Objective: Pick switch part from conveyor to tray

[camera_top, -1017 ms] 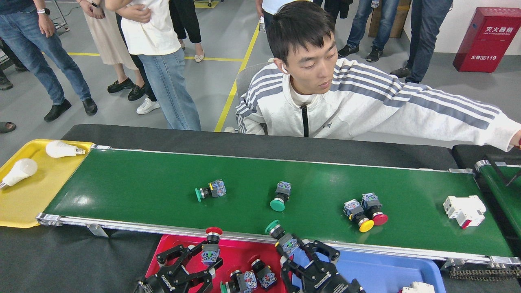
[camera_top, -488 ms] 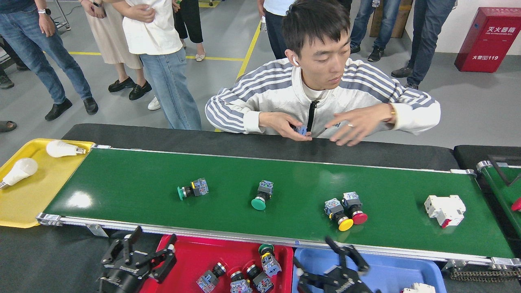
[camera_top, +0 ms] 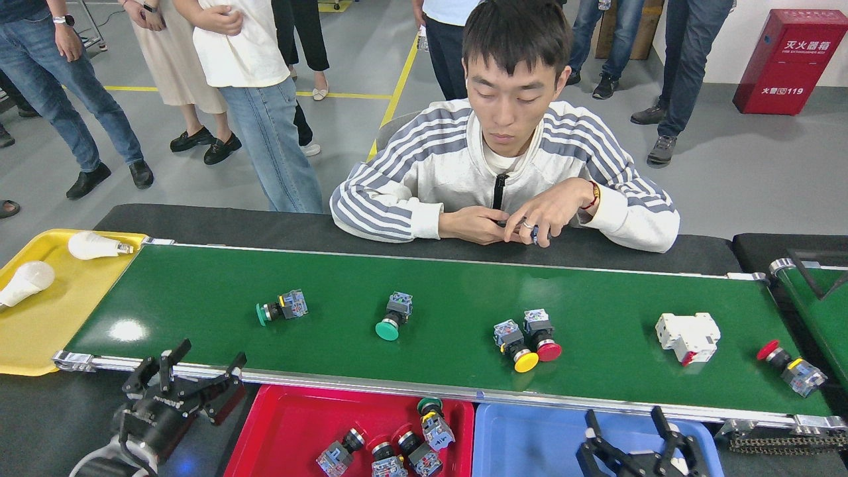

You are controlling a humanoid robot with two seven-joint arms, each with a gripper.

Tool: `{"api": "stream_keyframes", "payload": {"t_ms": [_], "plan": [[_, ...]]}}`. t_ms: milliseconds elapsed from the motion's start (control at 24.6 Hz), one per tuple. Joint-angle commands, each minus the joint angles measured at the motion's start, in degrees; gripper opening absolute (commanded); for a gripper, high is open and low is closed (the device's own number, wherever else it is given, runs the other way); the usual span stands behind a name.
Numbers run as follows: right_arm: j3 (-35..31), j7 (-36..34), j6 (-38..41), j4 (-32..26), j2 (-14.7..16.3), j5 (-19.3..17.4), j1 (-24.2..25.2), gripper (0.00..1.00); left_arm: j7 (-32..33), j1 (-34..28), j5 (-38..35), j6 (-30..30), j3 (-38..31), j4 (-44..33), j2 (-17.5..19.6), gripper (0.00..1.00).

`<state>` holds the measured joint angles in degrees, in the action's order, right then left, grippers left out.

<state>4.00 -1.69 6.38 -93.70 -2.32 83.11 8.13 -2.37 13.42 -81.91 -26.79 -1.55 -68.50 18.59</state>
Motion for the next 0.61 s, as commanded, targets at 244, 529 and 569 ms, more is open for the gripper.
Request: {"api": "stream_keyframes", "payload": {"t_ms": [244, 529, 569], "plan": [[12.09, 5.21, -7.08, 11.26, -0.32, 0.74, -14.45, 1.0, -2.11, 13.38, 0.26, -7.66, 1.64, 18.22, 0.57, 1.0], [16.13, 5.21, -7.17, 28.49, -5.68, 0.3, -28.34, 1.0, -5.01, 17.51, -0.09, -3.71, 5.06, 28.34, -0.22, 1.0], [16.22, 5.12, -7.17, 31.57, -6.65, 0.21, -30.54, 1.0, -5.27, 18.31, -0.18, -1.6, 5.94, 29.92, -0.31, 1.0]]}}
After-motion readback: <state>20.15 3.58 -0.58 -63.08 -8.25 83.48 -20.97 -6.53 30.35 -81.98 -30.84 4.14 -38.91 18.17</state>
